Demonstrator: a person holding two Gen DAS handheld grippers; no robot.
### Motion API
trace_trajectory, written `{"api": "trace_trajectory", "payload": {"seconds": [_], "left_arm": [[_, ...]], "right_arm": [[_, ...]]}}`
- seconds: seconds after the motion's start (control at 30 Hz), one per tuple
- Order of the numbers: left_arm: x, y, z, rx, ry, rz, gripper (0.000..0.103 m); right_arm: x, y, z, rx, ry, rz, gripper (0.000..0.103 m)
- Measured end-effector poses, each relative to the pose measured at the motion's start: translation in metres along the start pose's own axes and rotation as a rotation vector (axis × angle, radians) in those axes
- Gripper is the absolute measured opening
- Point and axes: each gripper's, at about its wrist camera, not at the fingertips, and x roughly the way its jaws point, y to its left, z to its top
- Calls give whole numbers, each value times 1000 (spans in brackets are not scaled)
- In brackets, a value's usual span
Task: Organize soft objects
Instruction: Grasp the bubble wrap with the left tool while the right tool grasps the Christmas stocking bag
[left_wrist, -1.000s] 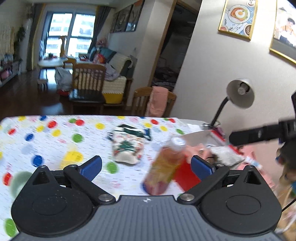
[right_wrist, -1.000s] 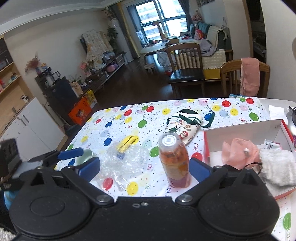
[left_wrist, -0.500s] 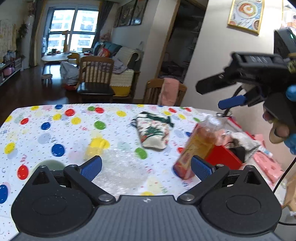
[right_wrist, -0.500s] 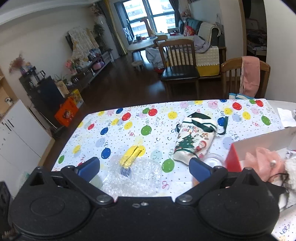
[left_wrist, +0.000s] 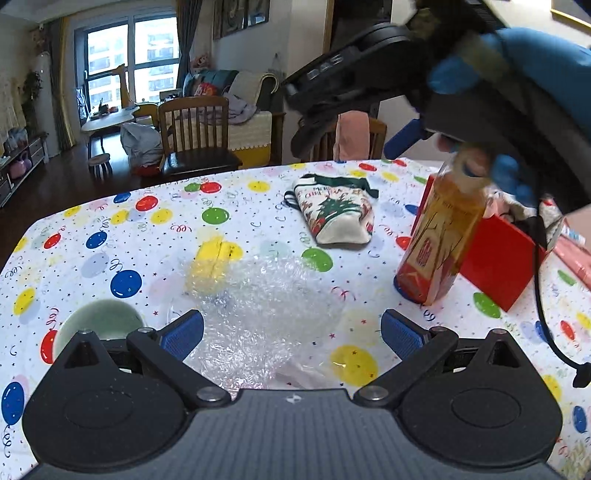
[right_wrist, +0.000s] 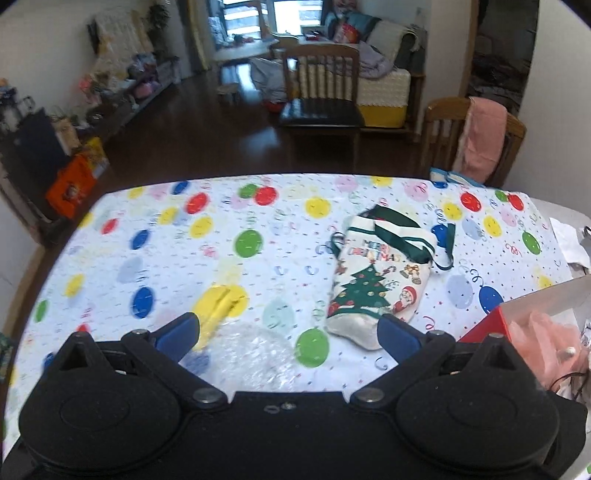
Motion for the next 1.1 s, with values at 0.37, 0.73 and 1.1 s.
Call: {"api": "trace_trajectory", "payload": {"seconds": [0.37, 0.73, 1.1], "left_arm": [[44, 3, 1, 6, 57, 45, 103], [82, -2, -4, 26, 153, 68, 103], [94, 12, -2, -79, 169, 51, 80]], "right_arm": [[85, -27, 24, 145, 48, -157, 103], [151, -48, 19, 175, 119, -256, 103], [174, -49, 8, 140, 174, -258, 102]]}}
